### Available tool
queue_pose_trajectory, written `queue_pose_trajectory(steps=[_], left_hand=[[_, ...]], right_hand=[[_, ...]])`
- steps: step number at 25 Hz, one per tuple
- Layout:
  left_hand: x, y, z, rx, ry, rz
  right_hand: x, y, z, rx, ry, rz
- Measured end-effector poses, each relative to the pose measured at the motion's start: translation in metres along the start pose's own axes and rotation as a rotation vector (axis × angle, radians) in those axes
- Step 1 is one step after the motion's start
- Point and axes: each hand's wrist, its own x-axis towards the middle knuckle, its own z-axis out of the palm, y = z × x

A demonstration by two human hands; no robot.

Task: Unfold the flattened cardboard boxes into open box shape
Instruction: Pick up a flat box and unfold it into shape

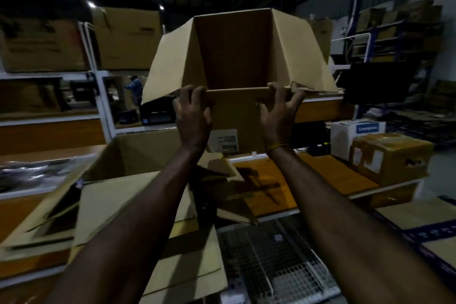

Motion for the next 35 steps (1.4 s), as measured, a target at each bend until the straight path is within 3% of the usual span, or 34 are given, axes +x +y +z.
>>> queue_pose_trajectory(steps=[7, 18, 35], left_hand=[[0.021, -0.054, -0.082, 0.182, 0.127, -0.021], [0.006, -0.129, -0.177, 0.383, 0.13, -0.093], [-0.024, -0.153, -0.17, 0.442, -0.06, -0.11]], right_hand=[[-0.013, -0.076, 0.053, 0.199, -0.042, -0.05], [-0.073, -0.156, 0.111, 0.398, -0.189, -0.068], [-0.107, -0.143, 0.113, 0.272, -0.402, 0.055]])
